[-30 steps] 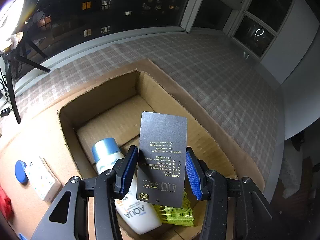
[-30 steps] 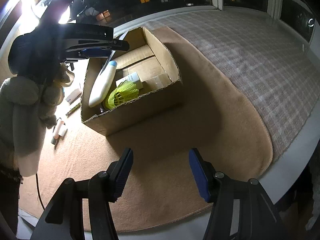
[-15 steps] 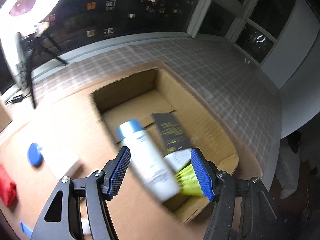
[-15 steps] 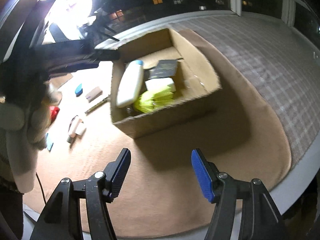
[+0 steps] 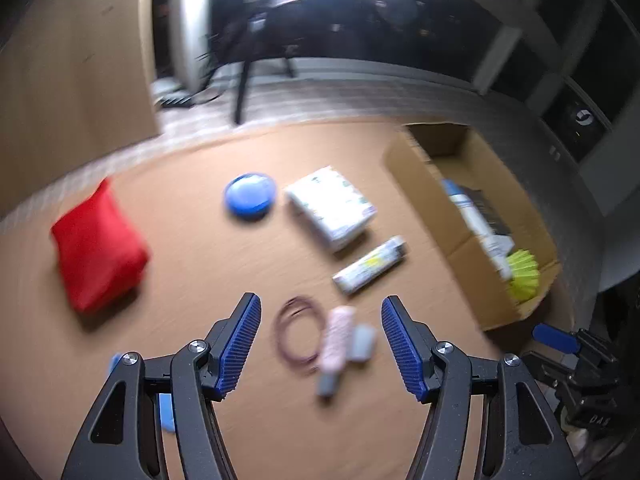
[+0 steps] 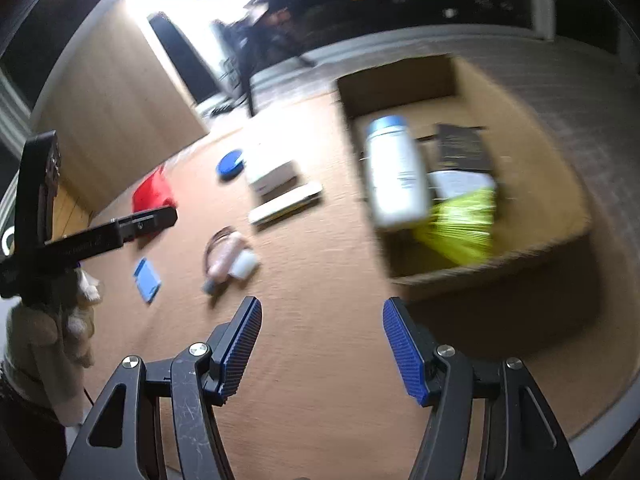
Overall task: Organize objects
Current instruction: 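Move the left tool to the pink tube and close on it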
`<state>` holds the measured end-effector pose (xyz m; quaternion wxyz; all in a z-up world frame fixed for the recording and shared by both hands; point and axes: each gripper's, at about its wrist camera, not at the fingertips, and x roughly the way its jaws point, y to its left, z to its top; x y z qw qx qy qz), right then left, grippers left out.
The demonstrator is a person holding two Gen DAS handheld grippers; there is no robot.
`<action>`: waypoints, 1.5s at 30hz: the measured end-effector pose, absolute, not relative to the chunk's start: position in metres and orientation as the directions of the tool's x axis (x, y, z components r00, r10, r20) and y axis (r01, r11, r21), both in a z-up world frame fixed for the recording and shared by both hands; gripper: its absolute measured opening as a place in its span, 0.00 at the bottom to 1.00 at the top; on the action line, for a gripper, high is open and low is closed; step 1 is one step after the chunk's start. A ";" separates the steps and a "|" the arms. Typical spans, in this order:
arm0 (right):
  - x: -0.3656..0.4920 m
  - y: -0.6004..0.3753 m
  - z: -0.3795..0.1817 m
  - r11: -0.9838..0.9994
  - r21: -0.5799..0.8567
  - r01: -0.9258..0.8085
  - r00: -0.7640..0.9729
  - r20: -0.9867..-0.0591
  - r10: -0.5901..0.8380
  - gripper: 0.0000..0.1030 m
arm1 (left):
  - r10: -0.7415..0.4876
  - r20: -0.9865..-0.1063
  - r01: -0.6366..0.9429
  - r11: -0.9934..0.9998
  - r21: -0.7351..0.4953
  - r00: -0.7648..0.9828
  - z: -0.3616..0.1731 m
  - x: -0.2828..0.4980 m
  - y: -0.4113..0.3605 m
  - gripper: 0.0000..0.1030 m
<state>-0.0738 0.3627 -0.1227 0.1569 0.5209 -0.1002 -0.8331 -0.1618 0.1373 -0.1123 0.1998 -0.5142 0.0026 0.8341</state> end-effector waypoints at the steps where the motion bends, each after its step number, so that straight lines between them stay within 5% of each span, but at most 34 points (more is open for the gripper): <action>1: -0.079 0.353 -0.124 -0.927 0.335 0.171 -0.392 -0.840 -0.376 0.58 | 0.327 -0.861 -0.324 -0.924 -0.204 -0.391 -0.114 -0.160 0.128 0.64; 9: -0.116 0.317 -0.144 -0.909 0.384 0.160 -0.318 -0.852 -0.415 0.57 | 0.329 -0.870 -0.279 -0.931 -0.234 -0.369 -0.132 -0.147 0.083 0.63; 18: -0.131 0.318 -0.162 -0.893 0.432 0.129 -0.266 -0.852 -0.451 0.39 | 0.396 -0.869 -0.405 -0.876 -0.261 -0.297 -0.145 -0.147 0.137 0.47; 30: -0.134 0.335 -0.159 -0.888 0.447 0.105 -0.270 -0.847 -0.458 0.37 | 0.364 -0.904 -0.442 -0.864 -0.239 -0.223 -0.171 -0.194 0.198 0.20; 45: -0.135 0.308 -0.166 -0.879 0.444 0.175 -0.217 -0.853 -0.474 0.37 | 0.316 -0.915 -0.495 -0.854 -0.159 -0.252 -0.170 -0.145 0.156 0.18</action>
